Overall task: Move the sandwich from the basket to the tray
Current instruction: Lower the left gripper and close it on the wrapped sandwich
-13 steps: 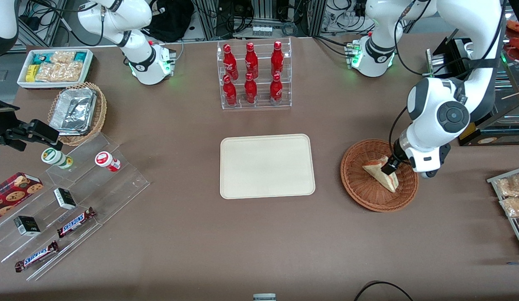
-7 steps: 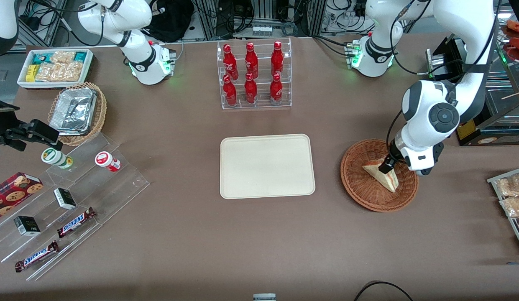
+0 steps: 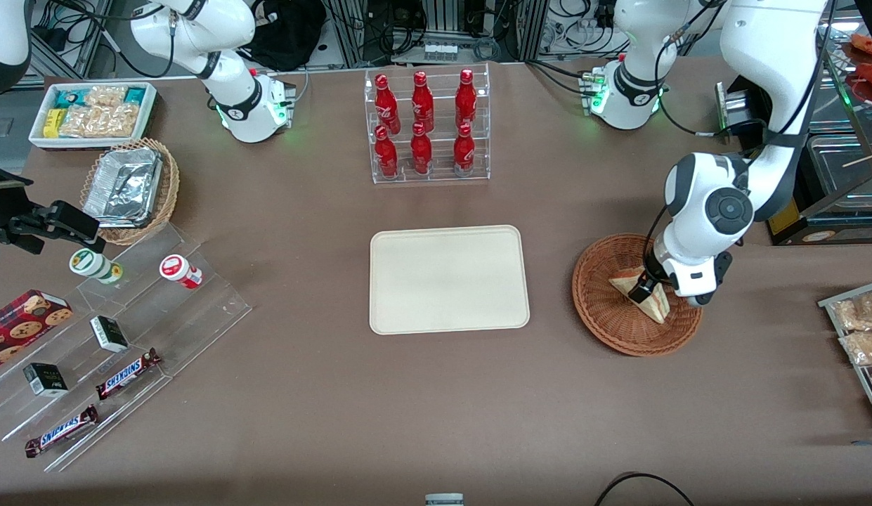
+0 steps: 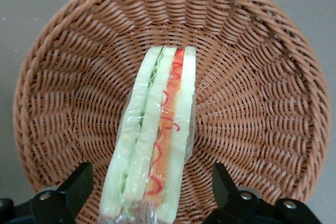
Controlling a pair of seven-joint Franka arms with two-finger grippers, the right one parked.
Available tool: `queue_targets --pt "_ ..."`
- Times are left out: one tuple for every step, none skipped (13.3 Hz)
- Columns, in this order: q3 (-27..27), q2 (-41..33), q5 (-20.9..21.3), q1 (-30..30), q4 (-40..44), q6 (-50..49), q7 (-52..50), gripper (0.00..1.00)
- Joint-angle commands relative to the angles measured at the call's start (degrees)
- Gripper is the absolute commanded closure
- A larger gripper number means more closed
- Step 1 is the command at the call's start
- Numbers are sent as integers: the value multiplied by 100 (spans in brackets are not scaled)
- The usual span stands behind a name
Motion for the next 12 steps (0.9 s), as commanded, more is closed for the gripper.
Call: queue_targets --pt "6 33 137 -17 -18 137 -141 54" --pt "6 33 146 -17 -18 137 -88 84" --pt "15 68 146 -17 8 129 -79 89" --pt "15 51 146 -26 43 103 -88 91" --pt "15 -10 146 -18 70 67 -88 92" --pt "15 -98 155 -17 166 -37 -88 92" --pt "15 -125 164 -17 349 -308 -70 92" --pt "15 -177 251 -17 629 -789 -1 92" --pt "6 -265 304 -35 963 -1342 26 92" --pt "-11 -309 304 -70 1349 -1913 44 91" --pt "-46 -310 304 -114 1753 -2450 53 91" --pt "-47 -292 304 -262 2227 -2960 70 91"
